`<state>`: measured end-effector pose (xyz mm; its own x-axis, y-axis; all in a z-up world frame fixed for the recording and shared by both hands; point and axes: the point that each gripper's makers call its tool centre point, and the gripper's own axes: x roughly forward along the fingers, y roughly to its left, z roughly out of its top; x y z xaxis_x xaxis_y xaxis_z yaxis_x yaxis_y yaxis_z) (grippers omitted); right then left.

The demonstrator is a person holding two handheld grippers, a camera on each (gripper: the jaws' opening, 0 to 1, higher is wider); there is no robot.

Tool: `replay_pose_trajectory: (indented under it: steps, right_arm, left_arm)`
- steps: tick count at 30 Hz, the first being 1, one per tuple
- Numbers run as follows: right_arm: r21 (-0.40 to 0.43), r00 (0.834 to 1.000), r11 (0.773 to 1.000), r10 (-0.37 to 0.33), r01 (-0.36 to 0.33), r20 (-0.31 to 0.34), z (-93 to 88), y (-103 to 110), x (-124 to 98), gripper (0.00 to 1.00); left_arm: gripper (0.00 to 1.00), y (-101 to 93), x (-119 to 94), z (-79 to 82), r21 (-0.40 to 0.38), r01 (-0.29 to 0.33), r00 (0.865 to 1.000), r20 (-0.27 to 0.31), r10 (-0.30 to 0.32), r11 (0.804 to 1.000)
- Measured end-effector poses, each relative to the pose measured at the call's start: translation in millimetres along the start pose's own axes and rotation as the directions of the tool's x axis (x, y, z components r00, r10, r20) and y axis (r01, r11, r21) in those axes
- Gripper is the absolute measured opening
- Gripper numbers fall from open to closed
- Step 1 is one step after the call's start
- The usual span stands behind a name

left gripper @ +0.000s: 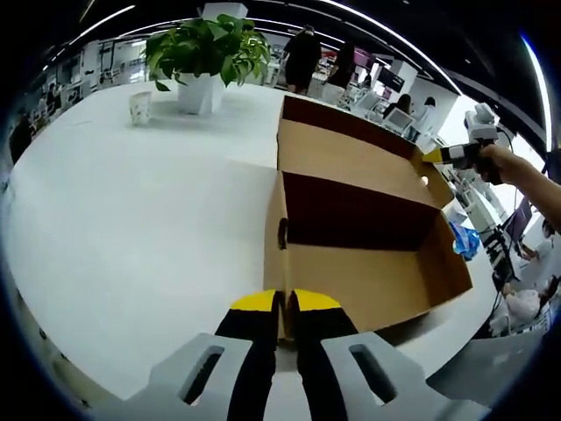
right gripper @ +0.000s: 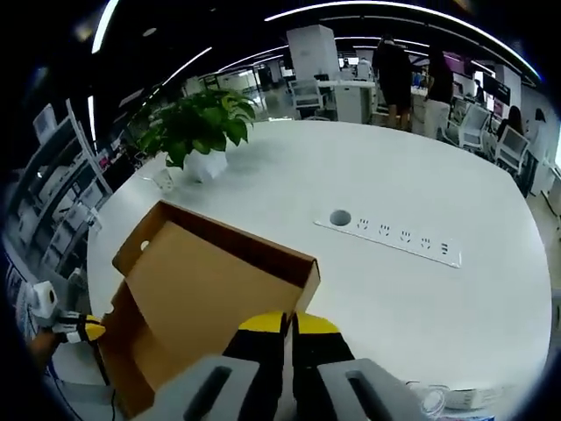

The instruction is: Operate the shoe box by opening the lid, removing the specified soft item, and placing it in the target area until the item is outside and the box remains undamaged.

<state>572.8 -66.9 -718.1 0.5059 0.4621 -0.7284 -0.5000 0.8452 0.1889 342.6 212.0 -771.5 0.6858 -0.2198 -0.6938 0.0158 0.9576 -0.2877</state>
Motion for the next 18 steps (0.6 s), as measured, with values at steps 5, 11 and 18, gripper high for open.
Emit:
replay_pose_trajectory:
  steps: [5,11,18]
  right_arm:
    - [-0.006,1.0,1.0,0.003,-0.003,0.023,2.7,2.7,-7.2,0.0]
    - [-0.042,0.998,0.999,0.007,-0.005,0.057,5.2,7.6,-18.4,0.0]
    - [-0.056,0.996,0.998,0.025,-0.02,0.091,7.0,14.0,-33.3,0.0]
  left_arm:
    - [0.03,0.5,1.3,-0.2,0.0,0.002,1.0,-0.005,-0.002,1.0]
    - [0.03,1.2,2.6,-0.3,-0.015,0.005,1.0,0.005,-0.005,1.0]
    - [0.03,1.6,3.9,-0.1,-0.013,0.005,1.0,0.004,-0.005,1.0]
